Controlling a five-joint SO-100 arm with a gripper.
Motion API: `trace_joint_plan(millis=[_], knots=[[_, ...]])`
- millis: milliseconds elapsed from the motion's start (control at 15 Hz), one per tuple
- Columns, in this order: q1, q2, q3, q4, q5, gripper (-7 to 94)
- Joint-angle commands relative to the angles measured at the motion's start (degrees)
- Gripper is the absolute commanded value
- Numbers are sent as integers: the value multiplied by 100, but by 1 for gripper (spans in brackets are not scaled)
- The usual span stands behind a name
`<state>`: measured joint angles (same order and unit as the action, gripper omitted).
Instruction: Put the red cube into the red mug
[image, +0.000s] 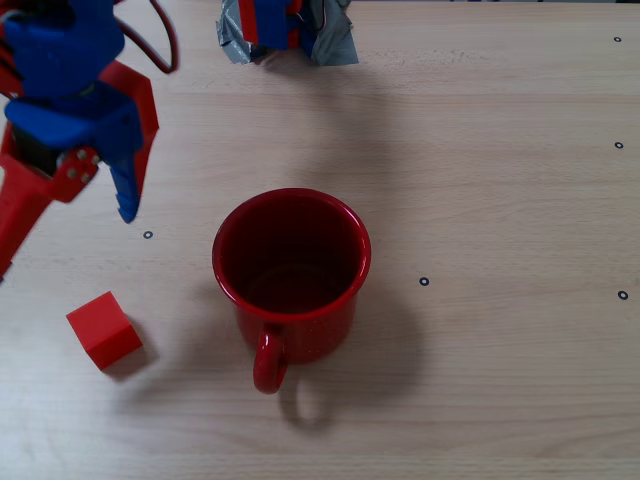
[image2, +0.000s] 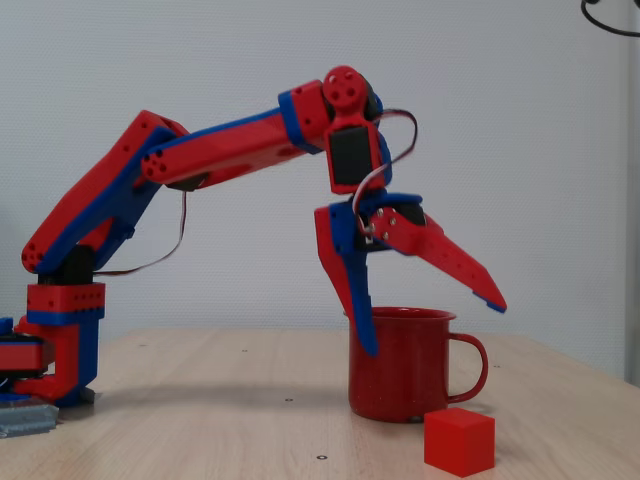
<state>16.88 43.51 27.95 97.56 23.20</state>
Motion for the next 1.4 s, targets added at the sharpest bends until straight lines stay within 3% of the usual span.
trace_joint_plan(millis=[0,667,1333], knots=[[-114,185,-316,-18,220,53],[-176,-729,-404,-1485,387,51],[-88,-879,-290,-1837,272,46]])
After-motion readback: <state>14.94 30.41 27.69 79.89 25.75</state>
